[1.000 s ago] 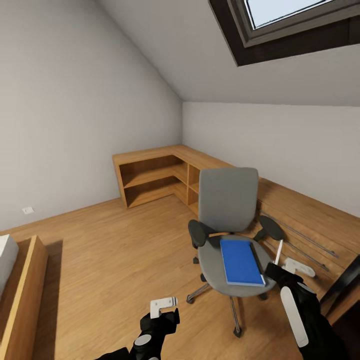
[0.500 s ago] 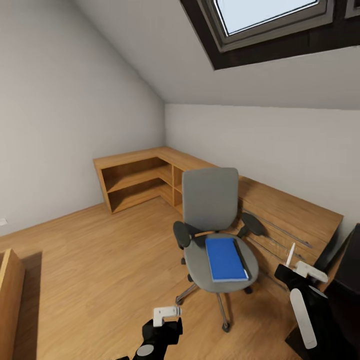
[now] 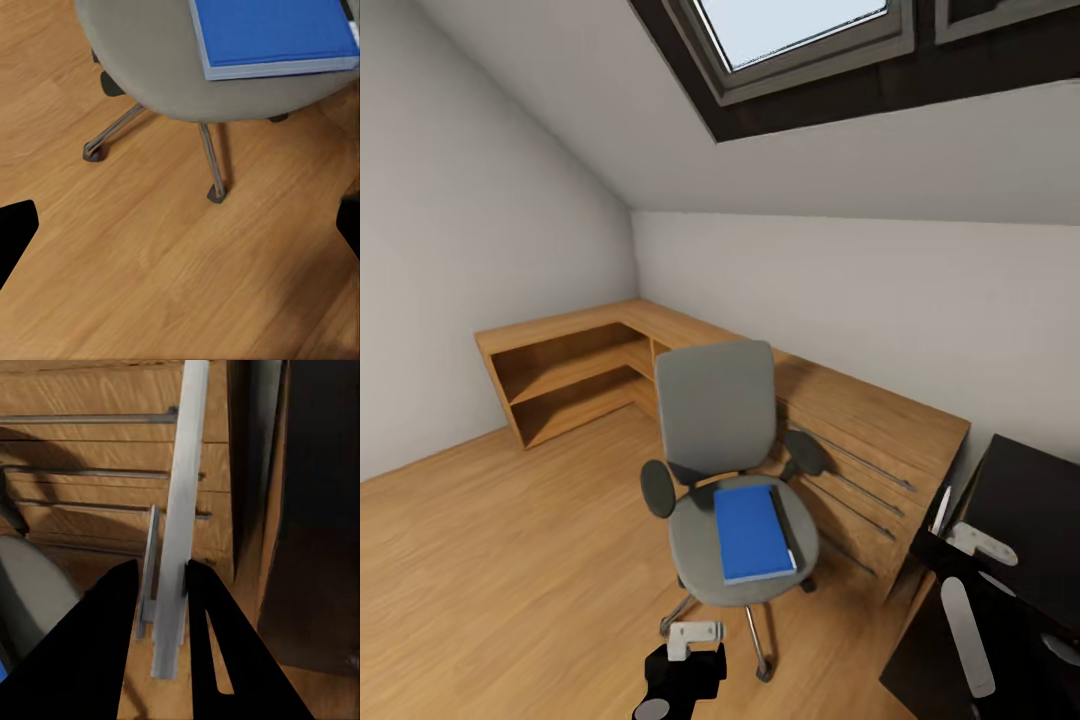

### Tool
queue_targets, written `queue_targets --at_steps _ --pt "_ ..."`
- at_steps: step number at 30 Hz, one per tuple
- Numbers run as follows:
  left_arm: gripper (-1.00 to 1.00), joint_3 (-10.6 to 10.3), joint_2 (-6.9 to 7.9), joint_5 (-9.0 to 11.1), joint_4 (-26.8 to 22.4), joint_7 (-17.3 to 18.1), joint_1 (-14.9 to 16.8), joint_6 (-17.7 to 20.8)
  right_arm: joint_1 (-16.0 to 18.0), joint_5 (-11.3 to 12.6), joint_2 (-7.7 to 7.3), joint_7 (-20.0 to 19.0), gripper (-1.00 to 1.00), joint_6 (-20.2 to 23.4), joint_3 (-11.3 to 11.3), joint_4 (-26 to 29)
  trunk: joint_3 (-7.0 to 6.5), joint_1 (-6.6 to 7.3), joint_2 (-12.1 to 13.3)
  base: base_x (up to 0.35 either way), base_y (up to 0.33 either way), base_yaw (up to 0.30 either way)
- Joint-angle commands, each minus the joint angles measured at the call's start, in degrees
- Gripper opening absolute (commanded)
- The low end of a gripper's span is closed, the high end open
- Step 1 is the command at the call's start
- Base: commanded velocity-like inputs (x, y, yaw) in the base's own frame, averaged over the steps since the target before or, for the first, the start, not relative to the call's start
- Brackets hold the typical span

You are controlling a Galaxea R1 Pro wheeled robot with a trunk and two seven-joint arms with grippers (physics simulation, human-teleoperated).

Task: In the bedroom, organize the workspace by keeping the computer under the desk, ensuring the monitor is on the desk, placing the keyboard on the desk next to the monitor, placing the mouse on the desk next to the keyboard, moving the folder from the swivel chair onto the desk next to the mouse, stacking the notebook on top of the folder with the pen on top of the notebook, and positioning the swivel chair next to the desk.

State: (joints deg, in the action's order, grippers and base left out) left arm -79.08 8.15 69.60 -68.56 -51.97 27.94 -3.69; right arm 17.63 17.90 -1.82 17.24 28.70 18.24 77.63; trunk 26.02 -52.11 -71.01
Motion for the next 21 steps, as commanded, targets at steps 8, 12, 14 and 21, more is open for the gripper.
queue_targets --at_steps 8,12,14,21 --pt "1.00 -0.2 0.03 0.3 -0.1 -0.3 0.1 -0.5 0.1 0.6 -0.05 0.5 -1.00 0.1 0.0 0.0 -0.14 -0.03 0.0 0.243 -0.230 -0.234" --pt "1.00 -0.2 0.03 0.3 -0.1 -0.3 0.1 -0.5 0.0 0.6 -0.11 0.5 -1.00 -0.1 0.0 -0.3 -0.15 -0.03 0.0 0.229 -0.250 -0.063" --pt "1.00 -0.2 0.03 0.3 -0.1 -0.4 0.1 -0.6 0.0 0.6 -0.15 0.5 -1.00 -0.2 0.0 -0.3 -0.16 -0.03 0.0 0.228 -0.248 -0.022" --pt "1.00 -0.2 0.03 0.3 -0.2 -0.3 0.1 -0.6 0.0 0.5 -0.28 0.5 -1.00 -0.4 0.0 -1.6 -0.16 -0.03 0.0 0.216 -0.247 -0.004"
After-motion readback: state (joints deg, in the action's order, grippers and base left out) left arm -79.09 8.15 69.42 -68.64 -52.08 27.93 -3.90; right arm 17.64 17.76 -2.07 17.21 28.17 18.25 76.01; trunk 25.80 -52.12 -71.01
